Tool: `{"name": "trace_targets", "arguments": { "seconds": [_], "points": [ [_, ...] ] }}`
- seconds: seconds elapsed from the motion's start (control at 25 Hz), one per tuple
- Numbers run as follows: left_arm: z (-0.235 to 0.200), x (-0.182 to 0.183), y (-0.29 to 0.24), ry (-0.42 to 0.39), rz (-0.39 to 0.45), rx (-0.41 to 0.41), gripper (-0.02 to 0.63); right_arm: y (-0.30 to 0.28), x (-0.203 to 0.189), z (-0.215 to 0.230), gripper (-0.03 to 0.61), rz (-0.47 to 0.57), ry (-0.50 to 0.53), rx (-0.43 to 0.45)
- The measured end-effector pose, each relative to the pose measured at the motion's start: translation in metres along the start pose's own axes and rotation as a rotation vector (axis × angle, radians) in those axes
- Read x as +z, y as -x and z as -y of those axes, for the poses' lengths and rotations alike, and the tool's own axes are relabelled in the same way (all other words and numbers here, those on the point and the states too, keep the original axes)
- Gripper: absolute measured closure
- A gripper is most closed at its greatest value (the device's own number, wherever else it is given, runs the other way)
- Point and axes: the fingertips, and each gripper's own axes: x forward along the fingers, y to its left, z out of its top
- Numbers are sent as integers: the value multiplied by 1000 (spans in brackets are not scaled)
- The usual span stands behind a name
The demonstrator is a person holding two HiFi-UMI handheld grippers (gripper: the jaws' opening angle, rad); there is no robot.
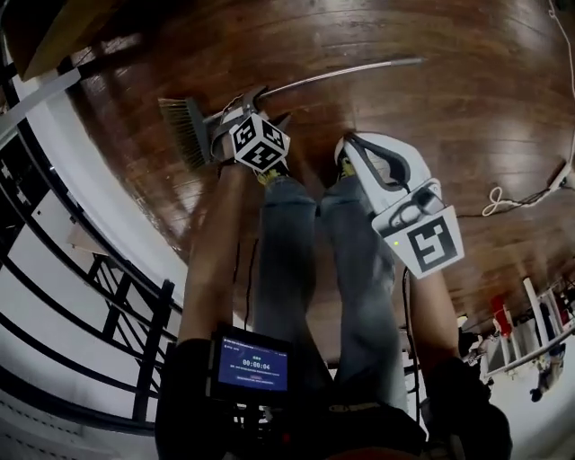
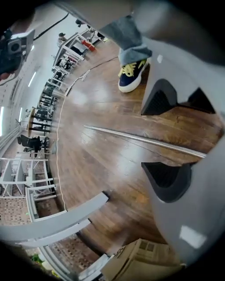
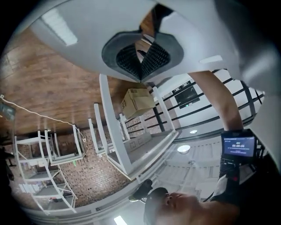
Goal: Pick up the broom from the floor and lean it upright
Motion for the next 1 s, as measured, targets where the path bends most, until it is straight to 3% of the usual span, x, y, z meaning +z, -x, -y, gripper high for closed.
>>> {"name": "trace_targets", "arguments": {
  "seconds": [0.16, 0.32, 0.48, 0.52, 0.56, 0.6, 0.88, 1.0],
  "points": [
    [2, -34, -73, -19, -56, -26, 294, -18, -46, 19, 577, -26, -12, -17],
    [17, -62, -114, -39, -147, -68, 347, -24, -71, 32, 577, -79, -24, -4],
    [0, -53, -140, -85, -133, -35, 347, -35, -70, 54, 577, -62, 8, -23],
    [-5, -50, -142, -88, -124, -31, 356, -39, -64, 56, 577, -31, 11, -27],
    [-7, -47, -141, -89, -118, -31, 406, -41, -61, 54, 577, -10, 8, -27],
    [-9, -45, -138, -88, -111, -31, 501, -43, -59, 51, 577, -4, 0, -24],
    [-8, -32, -78, -65, -58, -32, 511, -39, -37, 36, 577, -11, -13, -18],
    [-7, -18, -66, -35, 29, -24, 509, -30, -38, 32, 577, -12, -22, -31]
  ]
}}
